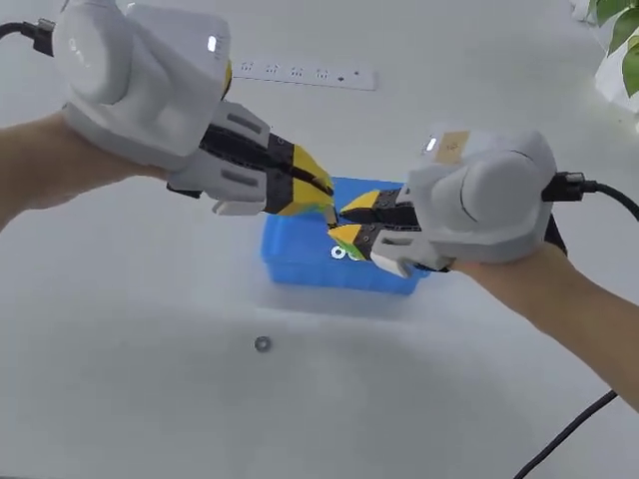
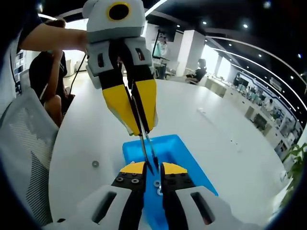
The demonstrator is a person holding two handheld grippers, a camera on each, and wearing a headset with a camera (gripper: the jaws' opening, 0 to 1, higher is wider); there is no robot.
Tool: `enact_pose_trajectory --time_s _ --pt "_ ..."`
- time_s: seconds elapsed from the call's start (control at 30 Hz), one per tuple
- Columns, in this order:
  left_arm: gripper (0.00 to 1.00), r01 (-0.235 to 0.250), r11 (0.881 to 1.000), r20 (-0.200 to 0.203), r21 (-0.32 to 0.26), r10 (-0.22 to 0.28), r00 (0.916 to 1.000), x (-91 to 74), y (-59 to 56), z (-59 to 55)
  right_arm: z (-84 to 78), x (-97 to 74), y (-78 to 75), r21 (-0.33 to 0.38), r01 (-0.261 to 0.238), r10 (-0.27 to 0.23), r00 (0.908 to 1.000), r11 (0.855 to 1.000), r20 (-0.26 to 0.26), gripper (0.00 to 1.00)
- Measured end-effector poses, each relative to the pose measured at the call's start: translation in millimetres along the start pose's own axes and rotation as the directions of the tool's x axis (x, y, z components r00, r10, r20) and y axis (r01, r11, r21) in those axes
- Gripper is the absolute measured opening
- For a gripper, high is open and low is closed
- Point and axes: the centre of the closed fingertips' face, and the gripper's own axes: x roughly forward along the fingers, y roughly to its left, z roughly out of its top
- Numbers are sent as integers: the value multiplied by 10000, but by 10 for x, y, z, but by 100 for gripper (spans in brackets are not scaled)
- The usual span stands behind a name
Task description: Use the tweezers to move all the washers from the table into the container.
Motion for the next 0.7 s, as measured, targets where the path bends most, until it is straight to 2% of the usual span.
enact_pose_trajectory --time_s 0.13,0.2,0.33,0.4,0.53,0.7 --pt "6 -155 9997 28 210 155 9999 -175 -105 84 153 -67 107 -322 -70 81 9994 9995 349 13" --pt "6 -155 9994 -14 321 155 9999 -261 -192 113 213 -93 178 -419 -202 222 9986 9989 481 13" --pt "6 -27 9988 -112 482 33 9999 -392 -396 154 364 -144 451 -831 -756 821 9936 9937 777 13" --pt "6 71 9987 -153 514 -63 9999 -433 -499 159 403 -149 581 -1214 -1046 1140 9908 9871 733 13" --pt "6 223 9988 -219 446 -213 9995 -491 -676 123 447 -128 794 -1378 -1473 1587 9844 9795 763 13" --pt "6 233 9996 -44 136 -232 9997 -558 -857 81 455 -103 1026 -1593 -1996 2142 9735 9668 803 12"
